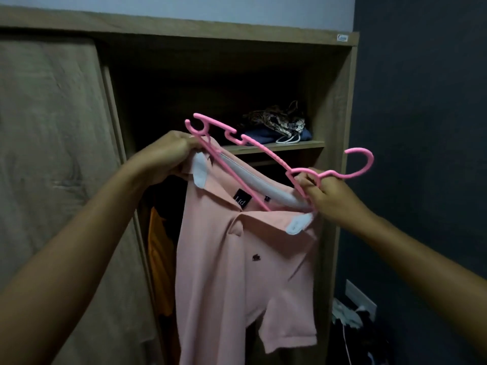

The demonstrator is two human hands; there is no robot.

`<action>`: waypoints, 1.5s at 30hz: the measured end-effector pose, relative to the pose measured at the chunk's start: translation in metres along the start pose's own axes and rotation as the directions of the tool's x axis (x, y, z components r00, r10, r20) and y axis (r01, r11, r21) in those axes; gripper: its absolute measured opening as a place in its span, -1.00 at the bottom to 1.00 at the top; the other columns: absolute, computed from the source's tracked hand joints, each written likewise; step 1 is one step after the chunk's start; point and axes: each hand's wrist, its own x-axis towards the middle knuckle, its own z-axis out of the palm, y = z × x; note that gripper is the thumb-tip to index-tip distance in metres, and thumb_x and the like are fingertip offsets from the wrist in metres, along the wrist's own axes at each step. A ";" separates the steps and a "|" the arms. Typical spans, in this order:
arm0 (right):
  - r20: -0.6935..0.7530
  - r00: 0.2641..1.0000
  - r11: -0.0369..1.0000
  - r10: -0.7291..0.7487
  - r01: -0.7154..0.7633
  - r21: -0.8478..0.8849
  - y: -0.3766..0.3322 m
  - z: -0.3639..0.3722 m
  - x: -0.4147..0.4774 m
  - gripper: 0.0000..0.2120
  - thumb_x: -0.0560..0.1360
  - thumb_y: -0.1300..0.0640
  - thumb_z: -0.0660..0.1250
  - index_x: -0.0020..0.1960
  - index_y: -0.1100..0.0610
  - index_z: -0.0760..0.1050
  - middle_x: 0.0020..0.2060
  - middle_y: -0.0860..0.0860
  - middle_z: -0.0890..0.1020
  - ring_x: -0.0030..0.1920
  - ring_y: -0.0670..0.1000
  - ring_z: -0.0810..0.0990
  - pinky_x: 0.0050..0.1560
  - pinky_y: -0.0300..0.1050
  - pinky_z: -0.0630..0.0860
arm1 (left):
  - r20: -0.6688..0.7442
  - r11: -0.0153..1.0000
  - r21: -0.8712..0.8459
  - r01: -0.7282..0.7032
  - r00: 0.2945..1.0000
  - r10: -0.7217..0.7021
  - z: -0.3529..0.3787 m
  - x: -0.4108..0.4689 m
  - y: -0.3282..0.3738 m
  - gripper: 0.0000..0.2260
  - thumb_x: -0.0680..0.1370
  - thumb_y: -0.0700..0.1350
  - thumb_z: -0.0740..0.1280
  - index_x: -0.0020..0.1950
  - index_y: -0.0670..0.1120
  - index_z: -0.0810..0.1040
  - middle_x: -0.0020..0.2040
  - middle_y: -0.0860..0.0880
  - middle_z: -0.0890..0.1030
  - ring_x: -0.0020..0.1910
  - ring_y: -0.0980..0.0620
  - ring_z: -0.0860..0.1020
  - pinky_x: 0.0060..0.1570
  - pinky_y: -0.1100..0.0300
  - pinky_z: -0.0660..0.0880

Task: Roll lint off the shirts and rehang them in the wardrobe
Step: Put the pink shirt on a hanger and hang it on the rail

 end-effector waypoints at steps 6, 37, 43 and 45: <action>0.045 0.990 0.935 0.137 -0.114 -0.336 0.001 -0.012 0.019 -0.69 0.68 -0.03 0.12 -0.05 0.10 0.55 -0.30 0.03 0.56 -0.29 0.01 0.54 -0.37 -0.10 0.34 | -0.187 0.759 0.641 -0.110 0.937 0.294 -0.008 0.009 -0.025 -0.91 0.51 -0.08 0.44 -0.04 -0.01 0.56 -0.14 0.02 0.61 -0.19 0.06 0.60 -0.23 0.10 0.58; 0.072 0.987 0.986 -0.144 0.137 0.093 0.003 0.018 0.057 -0.75 0.55 0.01 0.39 -0.14 0.17 0.69 -0.51 0.00 0.62 -0.52 -0.13 0.52 -0.47 -0.30 0.38 | 0.129 0.949 0.168 -0.268 0.960 0.248 0.057 -0.032 -0.042 -0.71 0.56 -0.18 0.36 -0.35 -0.20 0.65 -0.43 -0.24 0.60 -0.50 -0.04 0.52 -0.45 0.15 0.46; 0.019 0.983 0.959 -0.182 0.174 0.222 0.000 0.024 0.056 -0.75 0.58 0.10 0.37 -0.16 0.24 0.67 -0.51 0.16 0.57 -0.49 0.01 0.46 -0.41 -0.22 0.37 | 0.453 0.884 0.364 -0.295 0.885 0.109 0.059 -0.055 -0.035 -0.56 0.59 0.17 0.33 -0.34 -0.11 0.64 -0.41 -0.09 0.65 -0.46 0.05 0.58 -0.44 0.18 0.54; -0.004 0.981 0.944 -0.194 0.188 0.271 -0.011 0.021 0.054 -0.75 0.60 0.12 0.34 -0.13 0.27 0.66 -0.48 0.26 0.54 -0.50 0.00 0.44 -0.43 -0.30 0.36 | 0.309 0.814 0.450 -0.367 0.919 0.243 0.057 -0.051 -0.037 -0.50 0.50 0.37 0.28 -0.28 -0.05 0.65 -0.35 -0.03 0.66 -0.37 0.11 0.61 -0.35 0.17 0.56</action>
